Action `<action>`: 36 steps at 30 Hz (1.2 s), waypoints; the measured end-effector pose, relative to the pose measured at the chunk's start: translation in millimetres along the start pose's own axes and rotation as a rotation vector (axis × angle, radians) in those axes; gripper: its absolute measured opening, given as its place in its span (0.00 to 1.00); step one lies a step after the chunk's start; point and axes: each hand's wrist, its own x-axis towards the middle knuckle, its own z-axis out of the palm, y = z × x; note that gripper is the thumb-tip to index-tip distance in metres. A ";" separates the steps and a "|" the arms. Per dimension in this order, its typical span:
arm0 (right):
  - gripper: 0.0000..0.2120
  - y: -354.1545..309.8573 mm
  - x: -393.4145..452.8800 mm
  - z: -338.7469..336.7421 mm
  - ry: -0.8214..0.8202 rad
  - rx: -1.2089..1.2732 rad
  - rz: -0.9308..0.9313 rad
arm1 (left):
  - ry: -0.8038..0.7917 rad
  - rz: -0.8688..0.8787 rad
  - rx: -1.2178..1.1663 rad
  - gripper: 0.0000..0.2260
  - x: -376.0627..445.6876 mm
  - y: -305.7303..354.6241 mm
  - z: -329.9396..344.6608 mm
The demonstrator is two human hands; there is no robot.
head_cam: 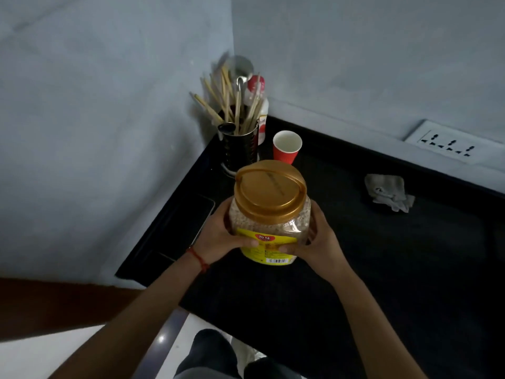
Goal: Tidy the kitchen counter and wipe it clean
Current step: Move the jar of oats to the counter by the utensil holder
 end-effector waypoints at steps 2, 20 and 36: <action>0.42 3.7 7.2 1.5 0.038 -0.024 -0.012 | -0.049 0.012 0.010 0.42 12.1 0.4 -3.7; 0.42 6.5 73.4 -8.3 0.246 -0.181 -0.013 | -0.060 0.082 0.130 0.42 101.9 14.0 -8.1; 0.45 -2.8 107.9 -22.2 0.326 -0.276 0.102 | -0.045 0.125 0.084 0.44 130.5 21.2 3.0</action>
